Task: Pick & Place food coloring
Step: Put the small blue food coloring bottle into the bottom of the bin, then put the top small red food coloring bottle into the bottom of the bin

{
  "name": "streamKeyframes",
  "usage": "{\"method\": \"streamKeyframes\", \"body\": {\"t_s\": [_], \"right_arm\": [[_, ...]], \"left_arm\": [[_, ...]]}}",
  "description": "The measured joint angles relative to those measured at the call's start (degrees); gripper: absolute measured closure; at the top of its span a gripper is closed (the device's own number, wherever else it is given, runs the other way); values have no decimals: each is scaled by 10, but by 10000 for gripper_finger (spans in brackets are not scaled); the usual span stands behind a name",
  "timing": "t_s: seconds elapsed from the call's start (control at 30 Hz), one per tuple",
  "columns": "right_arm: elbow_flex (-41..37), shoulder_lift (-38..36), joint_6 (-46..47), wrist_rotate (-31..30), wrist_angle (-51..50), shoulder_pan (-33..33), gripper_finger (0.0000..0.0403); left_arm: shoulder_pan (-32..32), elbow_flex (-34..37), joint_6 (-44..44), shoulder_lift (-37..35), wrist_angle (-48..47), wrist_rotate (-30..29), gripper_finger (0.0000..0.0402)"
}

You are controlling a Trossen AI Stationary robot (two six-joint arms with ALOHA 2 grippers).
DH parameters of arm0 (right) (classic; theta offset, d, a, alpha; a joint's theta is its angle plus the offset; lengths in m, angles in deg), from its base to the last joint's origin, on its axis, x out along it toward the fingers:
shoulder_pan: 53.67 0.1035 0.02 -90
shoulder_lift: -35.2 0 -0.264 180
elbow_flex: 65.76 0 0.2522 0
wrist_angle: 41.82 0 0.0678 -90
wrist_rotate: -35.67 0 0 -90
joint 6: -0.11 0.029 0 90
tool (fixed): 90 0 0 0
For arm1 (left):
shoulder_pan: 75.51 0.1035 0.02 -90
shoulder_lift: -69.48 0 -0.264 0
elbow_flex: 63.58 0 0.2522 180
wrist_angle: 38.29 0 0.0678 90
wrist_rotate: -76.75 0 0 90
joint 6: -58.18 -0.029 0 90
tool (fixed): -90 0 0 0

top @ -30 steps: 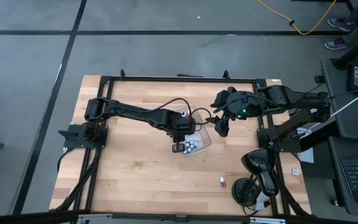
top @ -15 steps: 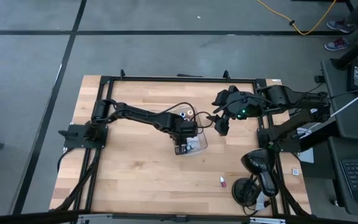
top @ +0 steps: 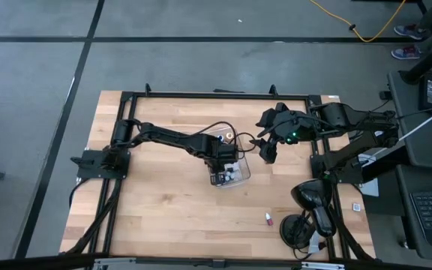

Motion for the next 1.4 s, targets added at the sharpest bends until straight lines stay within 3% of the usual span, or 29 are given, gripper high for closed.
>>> {"method": "streamKeyframes", "body": {"t_s": [0.47,0.83,1.1,1.23,1.4], "right_arm": [[0,0,-11,-6,-10,0,107],[0,0,-9,-11,-14,0,107],[0,-21,76,-80,-45,0,107],[0,-35,181,-119,-111,0,107],[-6,-34,288,-125,-194,-20,107]], "left_arm": [[2,0,-5,17,-5,3,339],[5,0,-1,11,-6,29,273],[6,0,29,-32,0,15,219],[6,0,57,-65,12,12,185],[5,0,80,-115,51,17,147]]}}
